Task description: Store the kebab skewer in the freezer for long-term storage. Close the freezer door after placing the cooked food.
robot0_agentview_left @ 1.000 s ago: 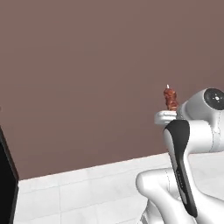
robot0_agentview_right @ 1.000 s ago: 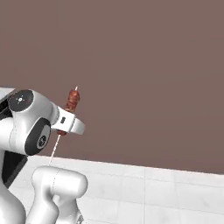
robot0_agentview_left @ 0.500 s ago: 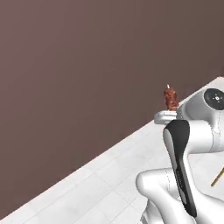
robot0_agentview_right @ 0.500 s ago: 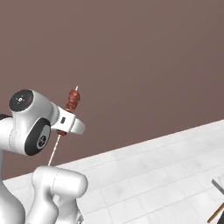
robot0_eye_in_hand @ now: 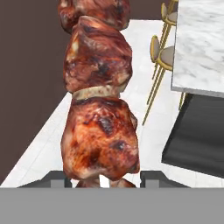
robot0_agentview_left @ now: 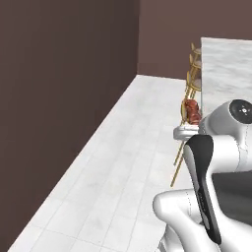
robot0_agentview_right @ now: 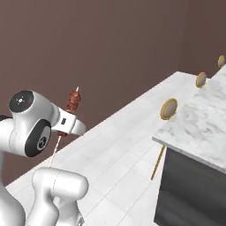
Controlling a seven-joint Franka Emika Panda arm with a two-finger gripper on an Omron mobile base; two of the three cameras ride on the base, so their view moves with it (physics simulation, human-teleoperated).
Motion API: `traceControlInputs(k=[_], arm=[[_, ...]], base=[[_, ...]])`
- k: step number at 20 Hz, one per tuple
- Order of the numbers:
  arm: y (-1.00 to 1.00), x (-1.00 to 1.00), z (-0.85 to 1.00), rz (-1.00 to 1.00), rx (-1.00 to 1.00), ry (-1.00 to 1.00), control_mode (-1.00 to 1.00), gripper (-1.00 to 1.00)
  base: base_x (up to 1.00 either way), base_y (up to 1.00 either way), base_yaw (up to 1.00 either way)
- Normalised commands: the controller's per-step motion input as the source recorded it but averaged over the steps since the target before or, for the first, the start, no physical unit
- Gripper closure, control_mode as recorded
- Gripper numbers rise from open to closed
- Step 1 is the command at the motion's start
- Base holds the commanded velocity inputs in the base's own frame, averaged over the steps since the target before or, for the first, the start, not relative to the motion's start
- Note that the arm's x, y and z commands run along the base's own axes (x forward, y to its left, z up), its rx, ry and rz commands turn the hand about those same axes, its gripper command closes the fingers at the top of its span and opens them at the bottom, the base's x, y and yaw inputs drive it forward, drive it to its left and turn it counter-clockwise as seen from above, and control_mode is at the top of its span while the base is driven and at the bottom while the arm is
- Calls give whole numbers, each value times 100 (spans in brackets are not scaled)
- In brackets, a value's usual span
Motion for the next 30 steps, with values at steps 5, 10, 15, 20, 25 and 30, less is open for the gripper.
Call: traceControlInputs(k=[5, 10, 15, 20, 25, 30], arm=[[0, 0, 0, 0, 0, 0, 100, 100], [0, 0, 0, 0, 0, 0, 100, 100], [0, 0, 0, 0, 0, 0, 100, 100], [0, 0, 0, 0, 0, 0, 100, 100], [0, 0, 0, 0, 0, 0, 100, 100], [0, 0, 0, 0, 0, 0, 100, 100]], base=[[0, -44, -80], [2, -64, -77], [17, -66, -70], [21, -61, -69], [45, -39, -64], [59, -14, -58]])
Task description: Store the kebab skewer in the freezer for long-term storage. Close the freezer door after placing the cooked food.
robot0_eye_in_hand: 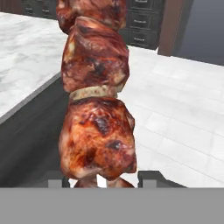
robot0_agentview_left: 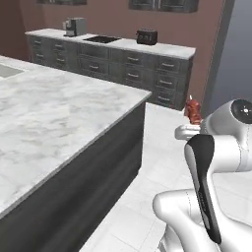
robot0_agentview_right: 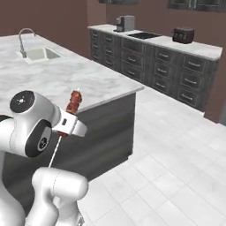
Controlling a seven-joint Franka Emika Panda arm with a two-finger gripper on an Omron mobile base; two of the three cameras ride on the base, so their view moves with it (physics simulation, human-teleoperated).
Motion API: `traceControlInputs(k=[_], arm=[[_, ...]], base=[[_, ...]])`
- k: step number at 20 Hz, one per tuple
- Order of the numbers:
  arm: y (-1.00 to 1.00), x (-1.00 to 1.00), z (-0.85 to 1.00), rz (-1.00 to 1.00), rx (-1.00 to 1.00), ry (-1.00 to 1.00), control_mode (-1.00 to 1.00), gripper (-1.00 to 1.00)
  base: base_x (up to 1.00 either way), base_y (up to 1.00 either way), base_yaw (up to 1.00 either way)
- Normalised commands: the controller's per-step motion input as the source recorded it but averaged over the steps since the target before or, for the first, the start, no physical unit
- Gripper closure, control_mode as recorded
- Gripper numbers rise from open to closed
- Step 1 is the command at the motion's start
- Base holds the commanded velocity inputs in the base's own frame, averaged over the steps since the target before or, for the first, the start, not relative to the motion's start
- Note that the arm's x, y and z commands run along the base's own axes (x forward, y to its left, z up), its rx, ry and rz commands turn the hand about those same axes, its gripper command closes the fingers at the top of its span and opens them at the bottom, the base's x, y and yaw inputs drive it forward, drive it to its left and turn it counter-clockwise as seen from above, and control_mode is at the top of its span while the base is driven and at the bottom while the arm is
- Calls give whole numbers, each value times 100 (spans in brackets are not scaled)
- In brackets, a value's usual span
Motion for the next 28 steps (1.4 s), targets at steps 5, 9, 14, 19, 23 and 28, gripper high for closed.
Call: traceControlInputs(k=[5, 9, 14, 19, 23, 28], arm=[[0, 0, 0, 0, 0, 0, 100, 100], [0, 0, 0, 0, 0, 0, 100, 100], [0, 0, 0, 0, 0, 0, 100, 100], [0, 0, 0, 0, 0, 0, 100, 100], [0, 0, 0, 0, 0, 0, 100, 100], [0, 0, 0, 0, 0, 0, 100, 100]], base=[[75, -7, -55], [68, -6, -59], [80, 2, -54], [69, 28, -44], [71, 34, -39], [92, 13, -29]])
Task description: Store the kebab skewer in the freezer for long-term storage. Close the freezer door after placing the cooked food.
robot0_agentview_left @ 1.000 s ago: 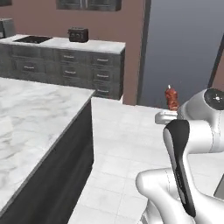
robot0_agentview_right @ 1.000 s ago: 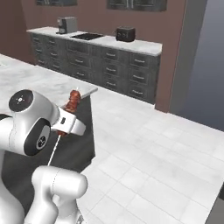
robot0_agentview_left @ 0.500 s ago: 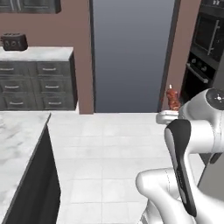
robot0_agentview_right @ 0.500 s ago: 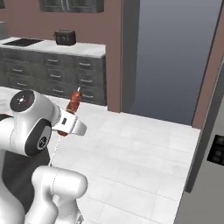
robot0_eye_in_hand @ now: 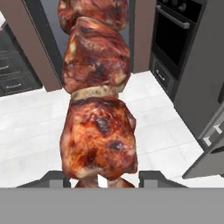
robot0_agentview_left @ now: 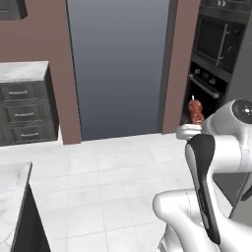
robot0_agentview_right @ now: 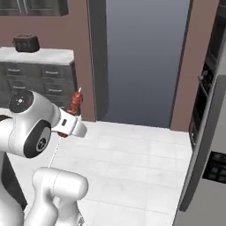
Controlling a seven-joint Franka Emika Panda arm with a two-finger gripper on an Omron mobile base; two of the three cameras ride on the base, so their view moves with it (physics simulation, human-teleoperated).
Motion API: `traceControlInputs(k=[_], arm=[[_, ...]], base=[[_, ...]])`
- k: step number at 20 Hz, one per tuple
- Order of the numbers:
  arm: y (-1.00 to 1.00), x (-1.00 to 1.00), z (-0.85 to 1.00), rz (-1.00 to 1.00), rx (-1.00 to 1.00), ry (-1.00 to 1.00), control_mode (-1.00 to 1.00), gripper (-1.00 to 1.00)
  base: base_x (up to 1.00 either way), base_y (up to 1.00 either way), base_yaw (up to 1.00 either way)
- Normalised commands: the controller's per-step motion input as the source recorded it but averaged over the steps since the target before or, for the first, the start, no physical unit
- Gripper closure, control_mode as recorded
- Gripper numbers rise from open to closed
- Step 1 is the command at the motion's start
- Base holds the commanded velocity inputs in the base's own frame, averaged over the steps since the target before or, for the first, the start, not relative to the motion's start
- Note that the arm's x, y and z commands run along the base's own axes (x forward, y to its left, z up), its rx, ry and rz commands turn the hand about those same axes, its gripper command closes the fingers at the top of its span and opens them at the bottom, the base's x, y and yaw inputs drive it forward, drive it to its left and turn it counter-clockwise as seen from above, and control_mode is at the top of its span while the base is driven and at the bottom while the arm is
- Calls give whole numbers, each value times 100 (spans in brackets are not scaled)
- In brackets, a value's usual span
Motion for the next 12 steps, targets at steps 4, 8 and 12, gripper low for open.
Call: traceControlInputs(k=[4, 8, 12], arm=[[0, 0, 0, 0, 0, 0, 100, 100], [0, 0, 0, 0, 0, 0, 100, 100], [0, 0, 0, 0, 0, 0, 100, 100]], base=[[95, 13, -23], [83, 27, -26], [90, 25, -38]])
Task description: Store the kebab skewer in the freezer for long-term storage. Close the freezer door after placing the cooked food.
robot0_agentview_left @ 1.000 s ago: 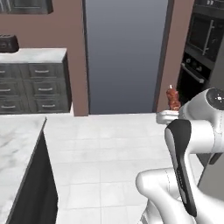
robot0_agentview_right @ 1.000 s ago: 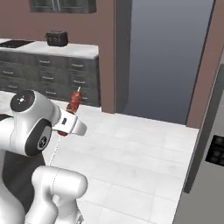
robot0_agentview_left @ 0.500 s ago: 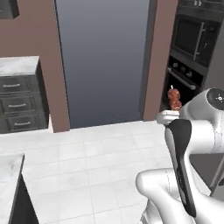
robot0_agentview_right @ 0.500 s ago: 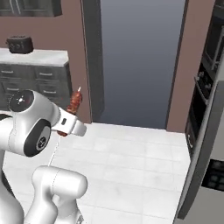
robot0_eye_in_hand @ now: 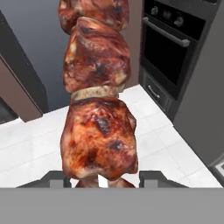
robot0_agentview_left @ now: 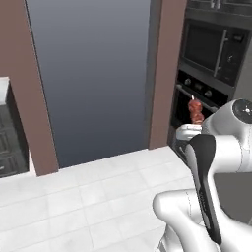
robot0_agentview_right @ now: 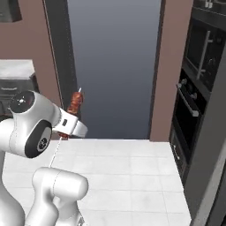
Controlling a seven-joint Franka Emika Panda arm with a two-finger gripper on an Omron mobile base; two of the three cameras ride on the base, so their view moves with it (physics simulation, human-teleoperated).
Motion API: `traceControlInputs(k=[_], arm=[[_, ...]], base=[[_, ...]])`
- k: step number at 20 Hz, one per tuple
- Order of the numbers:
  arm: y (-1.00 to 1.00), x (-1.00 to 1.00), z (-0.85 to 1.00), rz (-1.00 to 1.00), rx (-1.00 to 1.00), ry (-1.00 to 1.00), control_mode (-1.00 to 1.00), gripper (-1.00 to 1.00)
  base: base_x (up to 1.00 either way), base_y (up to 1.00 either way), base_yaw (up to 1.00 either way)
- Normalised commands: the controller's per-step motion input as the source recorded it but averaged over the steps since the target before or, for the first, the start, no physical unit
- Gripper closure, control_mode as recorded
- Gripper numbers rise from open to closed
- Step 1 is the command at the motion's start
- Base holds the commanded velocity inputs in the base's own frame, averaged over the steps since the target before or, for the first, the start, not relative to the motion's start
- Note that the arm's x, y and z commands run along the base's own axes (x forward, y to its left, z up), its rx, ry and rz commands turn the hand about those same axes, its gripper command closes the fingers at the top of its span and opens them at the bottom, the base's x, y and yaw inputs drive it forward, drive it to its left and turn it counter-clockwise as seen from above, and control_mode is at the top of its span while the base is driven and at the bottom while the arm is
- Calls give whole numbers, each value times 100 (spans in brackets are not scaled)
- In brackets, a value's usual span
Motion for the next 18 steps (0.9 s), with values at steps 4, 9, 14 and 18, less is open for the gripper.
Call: traceControlInputs(k=[4, 9, 14, 18], arm=[[0, 0, 0, 0, 0, 0, 100, 100], [0, 0, 0, 0, 0, 0, 100, 100], [0, 0, 0, 0, 0, 0, 100, 100], [0, 0, 0, 0, 0, 0, 100, 100]], base=[[93, 28, -51], [86, 29, -58], [58, 27, -72], [21, 2, -88]])
